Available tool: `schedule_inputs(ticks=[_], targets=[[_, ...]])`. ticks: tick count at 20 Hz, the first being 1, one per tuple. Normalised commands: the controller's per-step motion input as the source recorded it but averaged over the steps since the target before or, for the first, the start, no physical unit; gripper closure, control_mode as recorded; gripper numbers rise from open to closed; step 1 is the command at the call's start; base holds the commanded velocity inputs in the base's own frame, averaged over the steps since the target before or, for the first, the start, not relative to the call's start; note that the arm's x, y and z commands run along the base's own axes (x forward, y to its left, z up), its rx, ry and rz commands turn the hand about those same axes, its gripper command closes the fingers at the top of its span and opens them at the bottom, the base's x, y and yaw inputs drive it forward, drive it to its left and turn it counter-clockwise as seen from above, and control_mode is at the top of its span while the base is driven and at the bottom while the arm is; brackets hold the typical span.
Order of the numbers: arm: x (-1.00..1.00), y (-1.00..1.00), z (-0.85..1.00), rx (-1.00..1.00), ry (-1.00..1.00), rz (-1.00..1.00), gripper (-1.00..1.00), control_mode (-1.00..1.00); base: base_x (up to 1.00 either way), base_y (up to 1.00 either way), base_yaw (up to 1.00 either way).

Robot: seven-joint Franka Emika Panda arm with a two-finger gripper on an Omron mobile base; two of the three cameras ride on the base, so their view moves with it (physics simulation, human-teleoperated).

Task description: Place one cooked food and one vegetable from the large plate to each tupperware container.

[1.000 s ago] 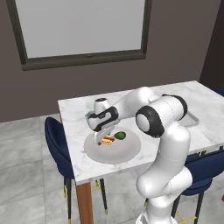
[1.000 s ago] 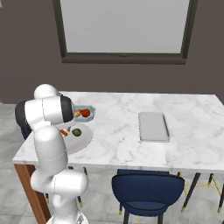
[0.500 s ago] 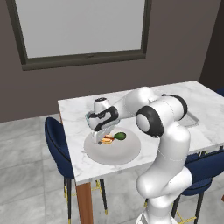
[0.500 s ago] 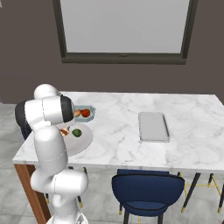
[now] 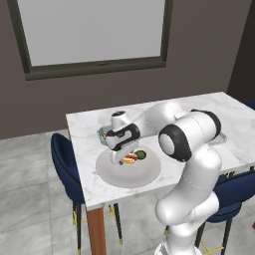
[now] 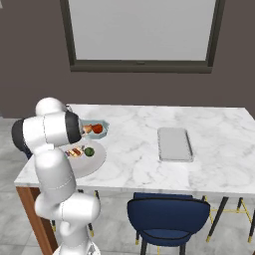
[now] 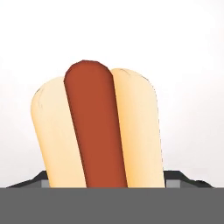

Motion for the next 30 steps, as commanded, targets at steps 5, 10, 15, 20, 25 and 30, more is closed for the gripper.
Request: schedule_inputs(ticks=[5,10,15,20,25,30], targets=[[-0.36,-0.68,0.78,-0.02,-0.09,-0.31,1.0,-1.0,0.0,0.0,0.0],[0.0,-1.0,0.77,0.0,0.0,-0.35,1.0,-1.0,0.0,0.0,0.0],[0.26,-1.0,0.58,-0.02,0.0,-0.34,1.0,-1.0,0.0,0.0,0.0],[0.59,-1.0,0.28,-0.04,0.0,-0.34,1.0,-1.0,0.0,0.0,0.0],[0.45,-1.0,0.07,0.0,0.0,-0.2,1.0,-1.0,0.0,0.0,0.0],[0.08,-1.0,-0.18,0.07,0.0,-0.02,1.0,-1.0,0.0,0.0,0.0]])
